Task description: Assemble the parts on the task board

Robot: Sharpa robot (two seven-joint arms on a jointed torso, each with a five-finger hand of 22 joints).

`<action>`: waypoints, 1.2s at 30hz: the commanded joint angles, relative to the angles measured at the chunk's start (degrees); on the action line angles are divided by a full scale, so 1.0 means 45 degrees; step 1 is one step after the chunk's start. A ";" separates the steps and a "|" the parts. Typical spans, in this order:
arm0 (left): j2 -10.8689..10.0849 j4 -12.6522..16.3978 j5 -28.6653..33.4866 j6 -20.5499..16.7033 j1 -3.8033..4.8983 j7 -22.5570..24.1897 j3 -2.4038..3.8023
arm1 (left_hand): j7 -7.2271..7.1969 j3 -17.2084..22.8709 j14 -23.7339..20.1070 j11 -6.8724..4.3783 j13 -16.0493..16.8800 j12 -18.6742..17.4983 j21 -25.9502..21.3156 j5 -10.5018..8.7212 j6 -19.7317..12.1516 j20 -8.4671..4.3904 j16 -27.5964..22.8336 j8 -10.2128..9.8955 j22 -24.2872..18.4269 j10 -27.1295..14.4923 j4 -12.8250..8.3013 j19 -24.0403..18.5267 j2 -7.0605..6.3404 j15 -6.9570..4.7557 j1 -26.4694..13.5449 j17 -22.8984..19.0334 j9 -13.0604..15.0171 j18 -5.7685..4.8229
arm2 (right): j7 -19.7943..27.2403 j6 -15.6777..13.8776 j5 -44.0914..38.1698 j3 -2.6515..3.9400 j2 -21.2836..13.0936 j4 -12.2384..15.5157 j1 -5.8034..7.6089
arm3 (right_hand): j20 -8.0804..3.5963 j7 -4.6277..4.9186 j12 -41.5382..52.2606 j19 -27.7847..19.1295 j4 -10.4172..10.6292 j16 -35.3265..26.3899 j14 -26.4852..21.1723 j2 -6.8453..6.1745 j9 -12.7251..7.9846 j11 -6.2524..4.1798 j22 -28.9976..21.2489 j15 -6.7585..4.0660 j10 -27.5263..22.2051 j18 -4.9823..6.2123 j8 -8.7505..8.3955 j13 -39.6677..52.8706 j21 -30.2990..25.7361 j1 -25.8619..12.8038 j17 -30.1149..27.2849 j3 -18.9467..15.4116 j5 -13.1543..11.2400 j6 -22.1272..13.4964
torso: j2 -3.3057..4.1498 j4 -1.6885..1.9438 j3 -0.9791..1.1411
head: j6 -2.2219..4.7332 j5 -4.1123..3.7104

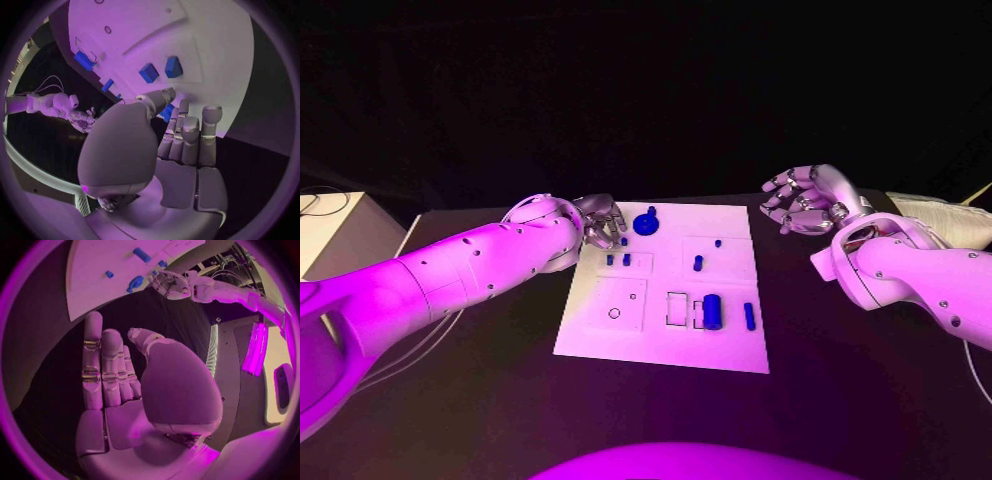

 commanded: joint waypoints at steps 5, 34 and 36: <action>-0.0352 0.0168 0.0273 0.0540 0.0006 -0.0196 0.0240 | -0.0187 -0.0893 -0.0955 0.0190 0.0127 0.0053 -0.0618 0.0019 -0.0123 0.0206 -0.0188 -0.0140 -0.0854 -0.0780 0.0185 -0.0706 0.0092 0.0197 0.0030 -0.1146 -0.0006 0.0192 | -0.0888 0.2865 -0.3143 0.0005 0.0079 -0.0298 -0.0003 | -0.0178 -0.0069 -0.1547 0.0326 -0.0455 0.4262 0.0639 -0.0161 -0.0176 -0.0011 0.2538 -0.0007 0.0662 -0.0225 -0.0607 -0.0962 0.2973 -0.0092 0.2589 0.0594 -0.0510 0.0544 | -0.0001 0.0015 -0.0007 | 0.0049 -0.0055; -0.3127 0.2937 1.4146 -0.1936 -0.0724 0.4984 0.0880 | 0.0752 0.0008 -0.3250 0.0107 0.0567 0.2067 -0.2507 -0.0003 0.0768 0.0042 -0.2993 0.1248 -0.2623 -0.0948 0.0715 -0.2222 0.0515 0.0070 0.0586 -0.4992 0.0343 0.0407 | -0.3436 0.4625 -0.8597 -0.0021 0.2655 -0.2201 -0.0085 | -0.0234 -0.0235 -0.3219 0.0596 -0.0940 0.7486 0.1082 -0.0233 -0.0092 -0.0048 0.7580 0.0004 0.1301 -0.0937 -0.1393 -0.1967 0.9194 -0.0551 0.4145 0.1237 -0.0865 0.1308 | -0.0021 0.0063 -0.0047 | 0.0271 -0.0581; -0.3257 0.3193 1.4370 -0.1992 -0.0820 0.5093 0.0885 | 0.0752 0.0008 -0.3250 0.0107 0.0567 0.2067 -0.2507 -0.0003 0.0768 0.0042 -0.2993 0.1248 -0.2623 -0.0948 0.0715 -0.2222 0.0515 0.0070 0.0586 -0.4992 0.0343 0.0407 | -0.3415 0.4744 -0.8606 -0.0032 0.2878 -0.2433 -0.0089 | -0.0232 -0.0252 -0.3288 0.0577 -0.0928 0.7499 0.1074 -0.0223 -0.0078 -0.0047 0.7614 0.0006 0.1262 -0.0938 -0.1395 -0.2002 0.9220 -0.0595 0.4131 0.1247 -0.0872 0.1353 | -0.0012 0.0060 -0.0044 | 0.0274 -0.0589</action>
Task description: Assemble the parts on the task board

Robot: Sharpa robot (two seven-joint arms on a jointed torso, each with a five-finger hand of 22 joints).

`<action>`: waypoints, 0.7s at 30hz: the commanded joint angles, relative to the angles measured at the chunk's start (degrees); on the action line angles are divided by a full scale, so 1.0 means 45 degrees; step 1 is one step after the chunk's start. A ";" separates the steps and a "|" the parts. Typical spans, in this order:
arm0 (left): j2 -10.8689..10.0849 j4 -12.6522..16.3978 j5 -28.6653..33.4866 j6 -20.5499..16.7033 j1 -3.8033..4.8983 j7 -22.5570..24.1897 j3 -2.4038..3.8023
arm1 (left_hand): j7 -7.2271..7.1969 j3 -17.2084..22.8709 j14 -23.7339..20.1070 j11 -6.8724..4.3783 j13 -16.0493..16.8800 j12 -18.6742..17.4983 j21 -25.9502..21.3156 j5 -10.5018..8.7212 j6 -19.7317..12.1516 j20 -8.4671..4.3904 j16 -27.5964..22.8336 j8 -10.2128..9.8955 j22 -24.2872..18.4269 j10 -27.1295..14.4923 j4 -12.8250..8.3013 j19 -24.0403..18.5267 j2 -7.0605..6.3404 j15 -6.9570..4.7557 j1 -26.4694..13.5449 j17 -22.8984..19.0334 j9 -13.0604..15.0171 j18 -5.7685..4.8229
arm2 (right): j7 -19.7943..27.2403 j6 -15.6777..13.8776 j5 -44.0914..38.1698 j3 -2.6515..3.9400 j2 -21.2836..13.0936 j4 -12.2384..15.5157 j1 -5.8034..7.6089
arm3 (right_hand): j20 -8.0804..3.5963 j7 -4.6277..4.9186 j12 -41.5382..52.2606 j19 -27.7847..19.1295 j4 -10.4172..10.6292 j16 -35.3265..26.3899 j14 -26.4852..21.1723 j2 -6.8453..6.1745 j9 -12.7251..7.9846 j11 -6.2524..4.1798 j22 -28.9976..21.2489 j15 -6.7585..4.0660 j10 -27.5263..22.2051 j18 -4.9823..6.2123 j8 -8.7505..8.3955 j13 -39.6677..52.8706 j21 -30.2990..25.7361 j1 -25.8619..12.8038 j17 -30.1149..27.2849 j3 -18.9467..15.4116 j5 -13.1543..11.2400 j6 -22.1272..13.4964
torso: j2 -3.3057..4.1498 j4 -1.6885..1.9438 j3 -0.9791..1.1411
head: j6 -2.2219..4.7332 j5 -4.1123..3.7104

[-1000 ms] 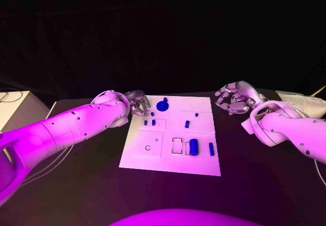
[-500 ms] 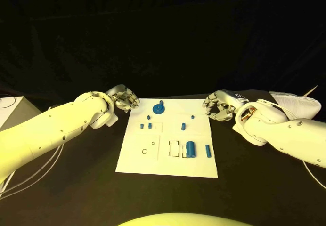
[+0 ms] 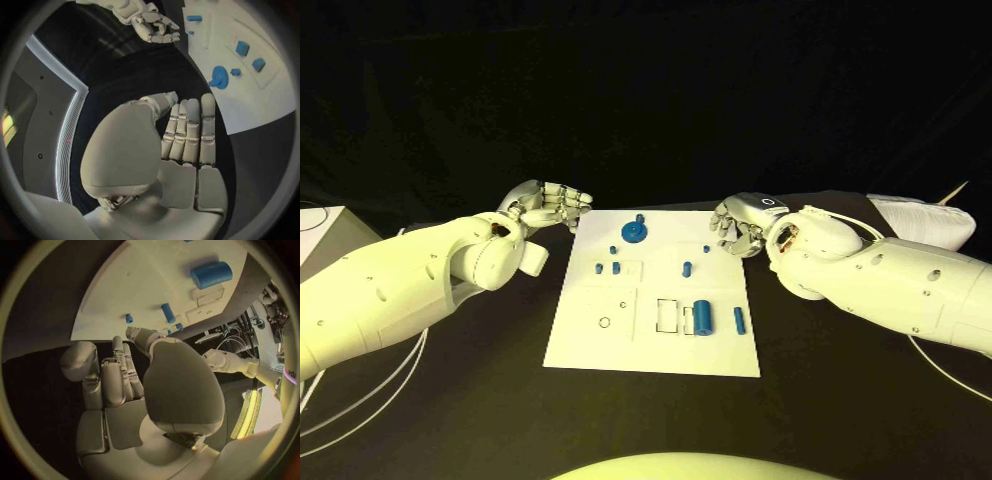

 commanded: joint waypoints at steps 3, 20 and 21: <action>-0.0216 0.0573 0.1959 -0.0358 -0.0179 0.1060 0.0037 | 0.0002 0.0001 -0.0070 0.0000 0.0002 0.0083 -0.0064 -0.0006 -0.0069 -0.0005 -0.0076 0.0075 -0.0024 -0.0069 -0.0044 -0.0091 0.0034 -0.0025 -0.0078 -0.0020 0.0019 0.0201 | -0.0266 0.0806 -0.0621 -0.0027 0.0460 -0.0514 -0.0042 | -0.0094 -0.0027 -0.0210 0.0497 0.0000 0.0101 0.0946 0.0045 0.0053 0.0018 0.0049 0.0009 -0.0151 -0.0128 -0.0087 -0.0094 0.0069 -0.0172 0.0559 0.0100 -0.0066 0.0214 | 0.0020 -0.0023 -0.0001 | 0.0013 -0.0003; -0.0429 0.1331 0.2536 -0.0815 -0.0314 0.1455 0.0077 | 0.0083 -0.0029 -0.0009 0.0085 -0.0067 0.0045 -0.0112 0.0018 -0.0279 0.0001 -0.0224 0.0097 -0.0067 -0.0398 -0.0156 -0.0044 0.0046 0.0013 -0.0015 -0.0096 -0.0009 0.0200 | -0.0049 0.1669 -0.0465 -0.0097 0.1347 -0.1611 -0.0360 | -0.0009 -0.0002 -0.0775 0.0173 -0.0097 0.0103 0.0868 0.0167 0.0149 0.0139 -0.0366 0.0103 -0.0684 0.0003 -0.0130 -0.0492 -0.0741 -0.0245 0.0372 0.0258 -0.0444 0.0575 | 0.0011 -0.0021 0.0025 | -0.0070 -0.0030; -0.0431 0.1342 0.2539 -0.0810 -0.0315 0.1456 0.0077 | 0.0083 -0.0029 -0.0009 0.0085 -0.0067 0.0045 -0.0112 0.0018 -0.0279 0.0001 -0.0224 0.0097 -0.0067 -0.0398 -0.0156 -0.0044 0.0046 0.0013 -0.0015 -0.0096 -0.0009 0.0200 | -0.0042 0.1693 -0.0460 -0.0100 0.1363 -0.1624 -0.0375 | -0.0006 0.0003 -0.0787 0.0161 -0.0098 0.0078 0.0861 0.0163 0.0151 0.0143 -0.0394 0.0107 -0.0696 0.0011 -0.0133 -0.0504 -0.0789 -0.0255 0.0344 0.0251 -0.0461 0.0584 | 0.0012 -0.0017 0.0023 | -0.0074 -0.0026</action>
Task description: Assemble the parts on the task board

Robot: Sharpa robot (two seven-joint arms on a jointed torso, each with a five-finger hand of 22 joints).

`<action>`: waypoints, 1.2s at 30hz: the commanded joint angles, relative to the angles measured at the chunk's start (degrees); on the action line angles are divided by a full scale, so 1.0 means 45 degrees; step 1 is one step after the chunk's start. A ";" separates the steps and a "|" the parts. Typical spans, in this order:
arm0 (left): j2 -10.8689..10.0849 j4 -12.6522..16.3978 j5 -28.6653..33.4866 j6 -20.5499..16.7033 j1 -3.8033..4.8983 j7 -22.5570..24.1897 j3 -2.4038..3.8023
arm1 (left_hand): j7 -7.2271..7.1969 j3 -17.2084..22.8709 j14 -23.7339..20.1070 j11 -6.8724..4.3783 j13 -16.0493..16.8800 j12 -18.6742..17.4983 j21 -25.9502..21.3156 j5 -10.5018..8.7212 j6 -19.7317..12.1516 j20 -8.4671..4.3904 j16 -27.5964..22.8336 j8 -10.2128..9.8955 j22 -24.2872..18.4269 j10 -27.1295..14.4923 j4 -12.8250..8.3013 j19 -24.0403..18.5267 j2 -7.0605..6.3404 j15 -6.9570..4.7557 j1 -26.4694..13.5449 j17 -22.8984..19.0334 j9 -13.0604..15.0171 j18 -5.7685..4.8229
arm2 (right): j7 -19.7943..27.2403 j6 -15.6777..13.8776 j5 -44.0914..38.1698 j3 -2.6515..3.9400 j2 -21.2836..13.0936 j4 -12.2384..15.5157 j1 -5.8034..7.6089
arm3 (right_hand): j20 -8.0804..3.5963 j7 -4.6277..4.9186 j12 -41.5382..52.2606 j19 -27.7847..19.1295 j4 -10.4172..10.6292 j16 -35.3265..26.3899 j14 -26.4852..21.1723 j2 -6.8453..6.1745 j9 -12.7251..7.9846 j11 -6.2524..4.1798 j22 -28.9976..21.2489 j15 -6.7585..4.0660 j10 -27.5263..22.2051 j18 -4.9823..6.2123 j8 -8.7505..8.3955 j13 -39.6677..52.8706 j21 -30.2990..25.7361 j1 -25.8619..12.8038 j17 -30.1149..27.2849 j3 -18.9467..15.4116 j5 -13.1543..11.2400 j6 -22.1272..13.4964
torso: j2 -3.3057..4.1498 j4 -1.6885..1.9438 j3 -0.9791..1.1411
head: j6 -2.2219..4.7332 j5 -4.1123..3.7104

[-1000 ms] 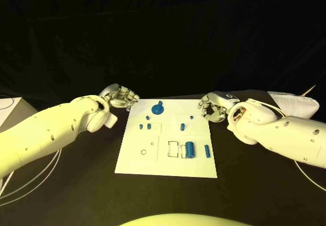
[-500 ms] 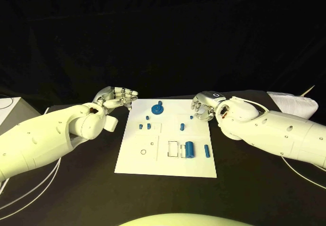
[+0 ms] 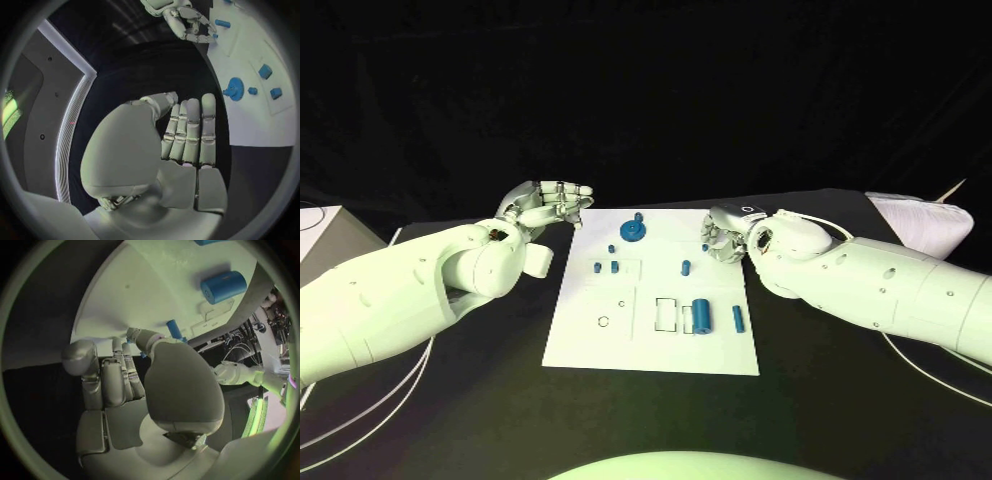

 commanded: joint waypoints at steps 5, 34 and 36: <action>-0.0009 0.0098 0.0332 -0.0135 -0.0006 0.0372 0.0018 | 0.0001 -0.0001 -0.0006 -0.0003 -0.0016 0.0050 -0.0060 0.0016 -0.0102 0.0003 -0.0085 0.0030 -0.0014 -0.0093 -0.0049 -0.0043 0.0045 0.0017 -0.0020 -0.0024 -0.0007 0.0201 | 0.0133 0.0537 -0.0118 -0.0011 0.0099 -0.0056 -0.0079 | -0.0002 0.0031 -0.0087 0.0106 -0.0050 -0.0071 0.0785 0.0017 0.0024 0.0000 -0.0118 0.0075 -0.0108 0.0044 -0.0109 -0.0061 -0.0233 -0.0096 0.0270 0.0035 -0.0094 0.0095 | -0.0007 -0.0020 0.0022 | -0.0041 0.0057; -0.0064 0.0197 0.0265 -0.0220 -0.0006 0.0173 0.0019 | 0.0017 -0.0005 0.0008 0.0007 -0.0019 0.0068 -0.0065 0.0016 -0.0140 0.0006 -0.0100 0.0037 -0.0020 -0.0118 -0.0067 -0.0032 0.0065 0.0023 -0.0005 -0.0032 -0.0011 0.0204 | -0.0052 0.0267 -0.0401 -0.0034 0.0348 -0.0033 -0.0220 | -0.0002 -0.0249 0.0383 0.0247 -0.0697 0.0576 0.0842 0.0757 0.0334 -0.0403 0.0925 -0.0242 0.1532 0.0055 0.0017 0.0096 0.1096 0.0196 0.0466 0.0637 -0.0282 0.0942 | -0.0010 -0.0033 0.0032 | -0.0096 0.0128; -0.0065 0.0199 0.0257 -0.0223 -0.0006 0.0160 0.0019 | 0.0017 -0.0005 0.0008 0.0007 -0.0019 0.0068 -0.0065 0.0016 -0.0140 0.0006 -0.0100 0.0037 -0.0020 -0.0118 -0.0067 -0.0032 0.0065 0.0023 -0.0005 -0.0032 -0.0011 0.0204 | -0.0174 0.0246 -0.0572 -0.0041 0.0366 -0.0038 -0.0234 | -0.0020 -0.0275 0.0398 0.0266 -0.0911 0.0583 0.0832 0.0871 0.0380 -0.0447 0.1078 -0.0279 0.1689 0.0041 0.0039 0.0158 0.1293 0.0353 0.0431 0.0795 -0.0487 0.1037 | -0.0012 -0.0035 0.0033 | -0.0096 0.0125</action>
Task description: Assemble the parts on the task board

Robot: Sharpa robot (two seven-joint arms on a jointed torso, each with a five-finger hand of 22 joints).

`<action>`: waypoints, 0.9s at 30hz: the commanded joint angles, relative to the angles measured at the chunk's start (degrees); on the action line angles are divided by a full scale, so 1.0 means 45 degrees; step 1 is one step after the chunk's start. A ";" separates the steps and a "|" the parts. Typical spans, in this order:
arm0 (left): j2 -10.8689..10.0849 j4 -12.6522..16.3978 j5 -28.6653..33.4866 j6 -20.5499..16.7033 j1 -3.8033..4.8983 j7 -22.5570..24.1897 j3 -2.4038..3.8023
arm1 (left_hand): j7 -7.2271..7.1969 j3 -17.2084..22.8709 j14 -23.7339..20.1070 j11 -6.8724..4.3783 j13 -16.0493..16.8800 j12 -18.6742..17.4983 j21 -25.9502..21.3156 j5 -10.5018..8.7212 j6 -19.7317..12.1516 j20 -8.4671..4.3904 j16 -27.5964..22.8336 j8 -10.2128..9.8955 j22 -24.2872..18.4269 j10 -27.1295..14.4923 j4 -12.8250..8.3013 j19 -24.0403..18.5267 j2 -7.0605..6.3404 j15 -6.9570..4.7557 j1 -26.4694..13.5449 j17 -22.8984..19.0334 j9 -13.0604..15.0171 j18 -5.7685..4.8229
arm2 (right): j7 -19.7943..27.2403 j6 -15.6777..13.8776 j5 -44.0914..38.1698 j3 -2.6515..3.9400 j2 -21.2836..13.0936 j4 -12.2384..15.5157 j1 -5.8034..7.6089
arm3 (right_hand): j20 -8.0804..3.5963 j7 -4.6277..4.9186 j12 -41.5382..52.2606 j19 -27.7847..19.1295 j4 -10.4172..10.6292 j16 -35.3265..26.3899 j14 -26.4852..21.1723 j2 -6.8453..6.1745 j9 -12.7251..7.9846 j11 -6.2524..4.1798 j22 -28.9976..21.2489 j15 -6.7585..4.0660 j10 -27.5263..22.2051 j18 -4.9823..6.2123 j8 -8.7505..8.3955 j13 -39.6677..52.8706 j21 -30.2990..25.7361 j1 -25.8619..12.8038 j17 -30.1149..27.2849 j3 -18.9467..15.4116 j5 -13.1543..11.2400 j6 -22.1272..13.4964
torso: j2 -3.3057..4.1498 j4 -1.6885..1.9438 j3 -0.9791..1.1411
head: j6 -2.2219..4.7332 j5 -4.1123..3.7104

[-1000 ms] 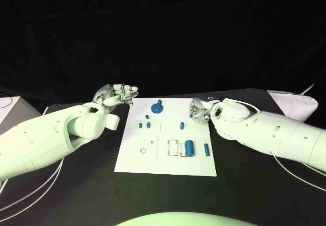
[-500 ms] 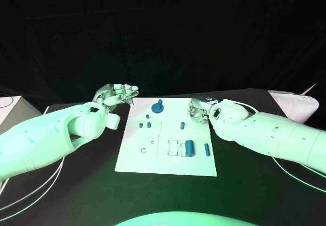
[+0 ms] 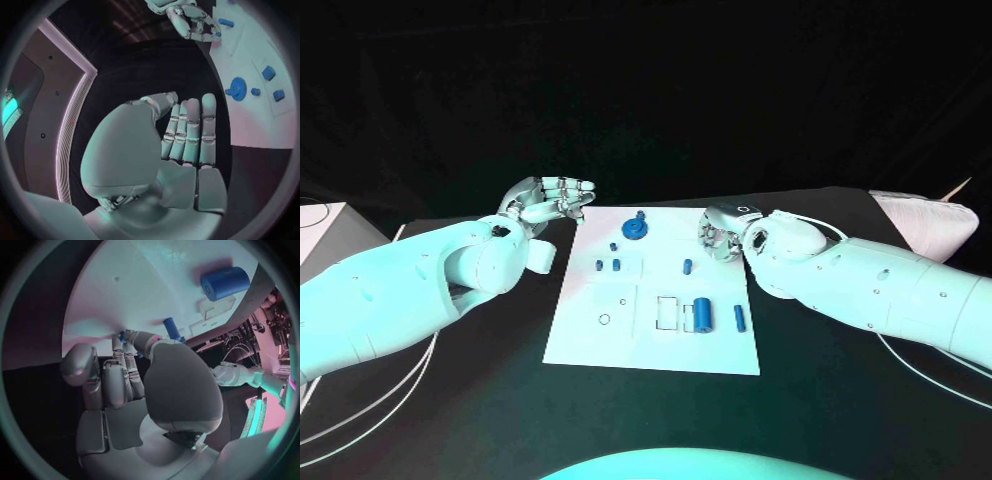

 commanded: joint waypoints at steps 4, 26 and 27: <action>0.0005 0.0045 0.0004 -0.0046 0.0000 0.0035 0.0014 | -0.0024 -0.0004 0.0016 0.0011 -0.0023 0.0080 -0.0068 0.0016 -0.0101 0.0006 -0.0060 0.0050 -0.0014 -0.0134 -0.0085 -0.0025 0.0078 0.0024 0.0012 -0.0026 -0.0007 0.0208 | -0.0486 0.0154 -0.0960 -0.0087 0.0080 0.0040 -0.0157 | -0.0057 -0.0021 0.0087 0.0293 -0.0539 0.0102 0.0793 0.0346 0.0092 -0.0321 0.0405 -0.0119 0.0626 -0.0009 0.0083 0.0247 0.0526 0.0359 0.0370 0.0376 -0.0109 0.0278 | -0.0009 -0.0004 0.0003 | -0.0030 -0.0011; -0.0032 0.0054 -0.0056 -0.0073 -0.0002 0.0019 0.0014 | -0.0020 -0.0007 0.0021 0.0014 -0.0024 0.0089 -0.0068 0.0015 -0.0108 0.0007 -0.0067 0.0058 -0.0015 -0.0142 -0.0095 -0.0019 0.0082 0.0025 0.0019 -0.0029 -0.0007 0.0208 | -0.0628 -0.2369 -0.2022 -0.0086 -0.0518 0.0806 -0.0180 | -0.0097 -0.0072 0.0032 0.0412 -0.0843 0.0101 0.0769 0.0295 0.0180 -0.0374 0.1143 -0.0164 0.0892 -0.0165 0.0078 0.0441 0.1557 0.0141 0.0238 0.0654 0.0225 0.0516 | -0.0026 -0.0024 0.0008 | -0.0026 0.0057; -0.0035 0.0050 -0.0056 -0.0075 -0.0002 0.0019 0.0014 | -0.0020 -0.0007 0.0021 0.0014 -0.0024 0.0089 -0.0068 0.0015 -0.0108 0.0007 -0.0067 0.0058 -0.0015 -0.0142 -0.0095 -0.0019 0.0082 0.0025 0.0019 -0.0029 -0.0007 0.0208 | -0.0606 -0.2484 -0.2011 -0.0077 -0.0587 0.0906 -0.0169 | -0.0097 -0.0072 0.0032 0.0412 -0.0843 0.0101 0.0769 0.0295 0.0180 -0.0374 0.1143 -0.0164 0.0892 -0.0165 0.0078 0.0441 0.1557 0.0141 0.0238 0.0654 0.0225 0.0516 | -0.0023 -0.0027 0.0006 | -0.0021 0.0058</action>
